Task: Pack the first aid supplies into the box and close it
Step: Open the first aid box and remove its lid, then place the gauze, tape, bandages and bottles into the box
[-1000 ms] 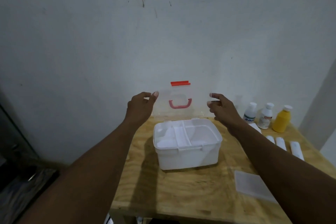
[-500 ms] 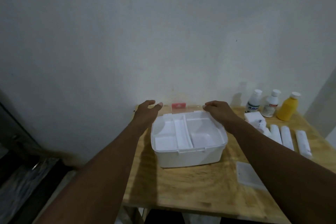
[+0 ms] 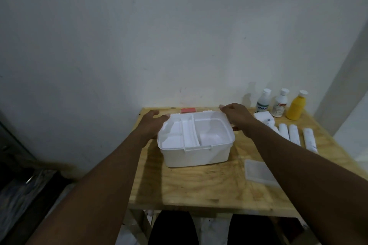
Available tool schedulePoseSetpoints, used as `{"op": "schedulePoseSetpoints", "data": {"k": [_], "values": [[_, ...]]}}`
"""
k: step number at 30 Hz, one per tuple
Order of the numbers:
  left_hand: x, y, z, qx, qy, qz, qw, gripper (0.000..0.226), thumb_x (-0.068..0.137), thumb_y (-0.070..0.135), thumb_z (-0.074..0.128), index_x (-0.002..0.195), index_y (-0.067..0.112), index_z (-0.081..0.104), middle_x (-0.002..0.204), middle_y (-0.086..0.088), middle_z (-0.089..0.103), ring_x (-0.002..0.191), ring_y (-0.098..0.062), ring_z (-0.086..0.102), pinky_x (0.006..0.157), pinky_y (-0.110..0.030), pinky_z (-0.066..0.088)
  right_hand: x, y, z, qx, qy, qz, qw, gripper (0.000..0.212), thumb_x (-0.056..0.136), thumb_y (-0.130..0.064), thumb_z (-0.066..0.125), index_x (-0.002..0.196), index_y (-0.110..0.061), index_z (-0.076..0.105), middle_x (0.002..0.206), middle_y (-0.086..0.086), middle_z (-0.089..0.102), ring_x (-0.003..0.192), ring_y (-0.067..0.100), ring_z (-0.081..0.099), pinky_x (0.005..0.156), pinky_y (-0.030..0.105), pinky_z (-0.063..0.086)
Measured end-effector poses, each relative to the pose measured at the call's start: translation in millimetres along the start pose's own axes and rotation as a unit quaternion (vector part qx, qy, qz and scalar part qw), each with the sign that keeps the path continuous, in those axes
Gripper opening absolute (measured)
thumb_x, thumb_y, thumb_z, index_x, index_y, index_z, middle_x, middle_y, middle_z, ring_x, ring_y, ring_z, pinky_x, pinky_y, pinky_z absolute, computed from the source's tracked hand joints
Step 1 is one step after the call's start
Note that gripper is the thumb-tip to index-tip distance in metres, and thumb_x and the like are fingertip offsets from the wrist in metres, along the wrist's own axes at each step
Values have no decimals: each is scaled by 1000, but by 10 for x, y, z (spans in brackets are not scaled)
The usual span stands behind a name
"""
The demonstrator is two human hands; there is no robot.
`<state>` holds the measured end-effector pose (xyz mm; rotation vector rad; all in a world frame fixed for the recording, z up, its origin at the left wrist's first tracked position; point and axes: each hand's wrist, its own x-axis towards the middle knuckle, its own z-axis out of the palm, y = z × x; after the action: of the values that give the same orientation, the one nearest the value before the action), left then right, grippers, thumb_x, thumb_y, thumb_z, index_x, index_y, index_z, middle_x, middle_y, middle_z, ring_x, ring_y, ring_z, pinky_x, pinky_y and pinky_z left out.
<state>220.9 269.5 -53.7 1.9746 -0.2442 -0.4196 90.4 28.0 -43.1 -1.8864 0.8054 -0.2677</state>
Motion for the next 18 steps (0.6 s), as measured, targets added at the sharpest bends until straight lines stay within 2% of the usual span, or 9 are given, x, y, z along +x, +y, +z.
{"op": "schedulePoseSetpoints", "data": {"k": [2,4,5,7,9,10,13,15,18], "values": [[-98,-30,-36,-3,-2,-3,1000,62,95,40,66,148,18,44,145,-9,49,106,-23,53,66,-28,50,-112,37,-107,-28,7,0,1000,38,97,-43,51,112,-9,61,115,12,64,99,30,63,74,38,53],[-219,-71,-71,0,-5,-7,1000,62,93,41,68,146,20,45,140,-8,51,110,-27,57,80,-38,57,-248,91,-224,-51,6,0,999,32,96,-30,51,110,-3,63,111,19,67,87,26,65,68,35,51],[-282,-94,-81,1,-7,-7,1000,61,92,41,68,145,21,47,138,-8,53,111,-28,59,88,-43,58,-328,123,-284,-72,1,-4,997,30,95,-24,51,110,-1,64,109,21,67,81,25,64,64,32,49],[-405,-136,-85,0,-11,-4,1000,56,92,39,68,142,20,50,132,-8,58,109,-29,62,94,-49,56,-495,191,-392,-133,-13,-17,991,27,91,-16,52,107,0,66,105,22,70,73,23,64,58,29,47],[-534,-163,-71,1,-16,2,1000,48,96,33,64,141,19,52,129,-9,61,107,-30,63,94,-48,55,-645,258,-471,-201,-39,-34,978,22,87,-14,57,101,-2,69,101,20,73,73,22,65,60,31,51],[-589,-175,-59,4,-16,5,1000,46,99,30,61,141,18,51,128,-10,61,108,-31,63,92,-46,55,-715,286,-501,-235,-62,-38,969,21,84,-14,62,101,-4,71,103,19,73,77,22,65,65,33,53],[-713,-194,-15,8,-3,12,1000,42,102,29,54,142,16,52,126,-13,62,109,-36,64,90,-47,55,-938,319,-547,-398,-137,-24,907,43,81,-28,76,117,-6,68,120,11,65,105,26,63,93,39,54],[-772,-191,6,12,10,14,1000,42,103,29,51,143,15,51,124,-13,61,109,-38,64,91,-48,55,-1030,371,-545,-487,-156,-1,859,65,76,-39,80,130,-9,59,130,8,57,117,27,57,98,41,50],[-821,-181,7,23,18,18,999,45,103,30,49,146,15,50,131,-14,60,109,-37,63,87,-48,57,-1058,516,-519,-542,-141,11,828,80,70,-40,84,136,-12,49,133,8,54,118,26,53,99,41,48]]}}
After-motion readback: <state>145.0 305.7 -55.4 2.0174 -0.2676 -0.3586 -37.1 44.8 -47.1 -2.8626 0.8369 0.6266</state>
